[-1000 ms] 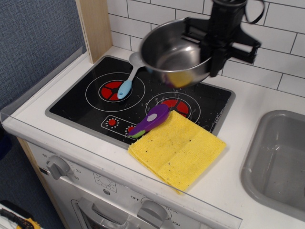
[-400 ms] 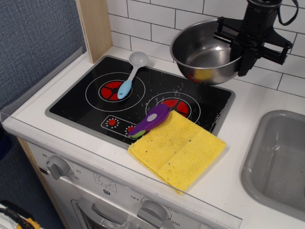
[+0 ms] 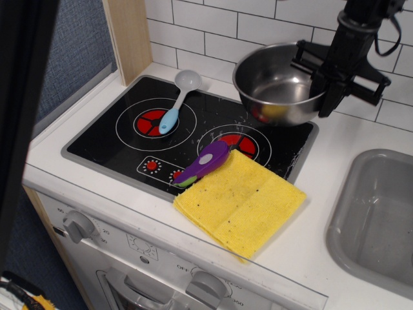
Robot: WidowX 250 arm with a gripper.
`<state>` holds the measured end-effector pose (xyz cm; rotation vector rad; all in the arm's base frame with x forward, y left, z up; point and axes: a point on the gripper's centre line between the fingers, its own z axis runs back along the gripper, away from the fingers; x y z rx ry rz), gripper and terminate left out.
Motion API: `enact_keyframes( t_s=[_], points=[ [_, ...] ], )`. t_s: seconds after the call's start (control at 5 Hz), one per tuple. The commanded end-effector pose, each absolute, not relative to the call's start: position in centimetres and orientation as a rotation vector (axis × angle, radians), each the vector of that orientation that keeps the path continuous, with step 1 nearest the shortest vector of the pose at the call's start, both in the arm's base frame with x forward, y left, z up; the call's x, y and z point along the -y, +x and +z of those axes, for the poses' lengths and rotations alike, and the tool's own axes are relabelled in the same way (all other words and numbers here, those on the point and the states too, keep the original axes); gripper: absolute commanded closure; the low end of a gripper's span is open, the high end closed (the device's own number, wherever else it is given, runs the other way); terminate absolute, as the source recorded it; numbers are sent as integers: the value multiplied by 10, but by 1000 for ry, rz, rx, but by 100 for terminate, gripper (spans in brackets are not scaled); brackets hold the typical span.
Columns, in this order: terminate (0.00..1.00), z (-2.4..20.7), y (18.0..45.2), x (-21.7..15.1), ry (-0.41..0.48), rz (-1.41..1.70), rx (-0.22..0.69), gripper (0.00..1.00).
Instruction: Move the bowl so it's above the yellow cloth.
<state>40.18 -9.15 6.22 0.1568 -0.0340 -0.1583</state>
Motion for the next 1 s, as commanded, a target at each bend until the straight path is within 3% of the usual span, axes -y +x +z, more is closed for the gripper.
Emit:
enact_keyframes(
  t_s=[0.0,0.2,0.4,0.8],
  points=[
    [0,53,366,83,180,-160,-11,100],
    [0,46,362,88,171,-172,-33,100],
    [0,50,362,90,129,-172,-16,0],
    [0,100,364,68,52,-83,110,0]
  ],
)
